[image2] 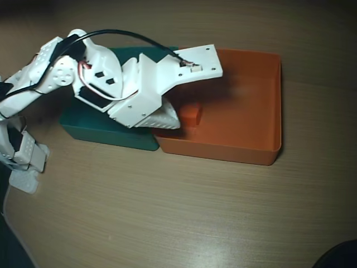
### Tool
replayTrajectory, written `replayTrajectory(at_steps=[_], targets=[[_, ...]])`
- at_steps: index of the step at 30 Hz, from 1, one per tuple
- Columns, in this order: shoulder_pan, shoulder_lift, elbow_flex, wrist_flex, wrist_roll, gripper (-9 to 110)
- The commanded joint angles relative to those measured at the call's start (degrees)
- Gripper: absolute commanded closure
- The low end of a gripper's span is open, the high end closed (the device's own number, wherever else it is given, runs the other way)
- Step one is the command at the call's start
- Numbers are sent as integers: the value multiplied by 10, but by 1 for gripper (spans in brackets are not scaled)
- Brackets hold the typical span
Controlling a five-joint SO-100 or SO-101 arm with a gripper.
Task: Grasp a cube and put it in the box.
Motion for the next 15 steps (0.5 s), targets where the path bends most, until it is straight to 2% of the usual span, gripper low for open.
replayTrajectory(at_steps=[1,10,15], targets=[[37,164,117,-10,-12,107],[147,437,473,-11,-64,107],[182,546,619,-11,-117,107]])
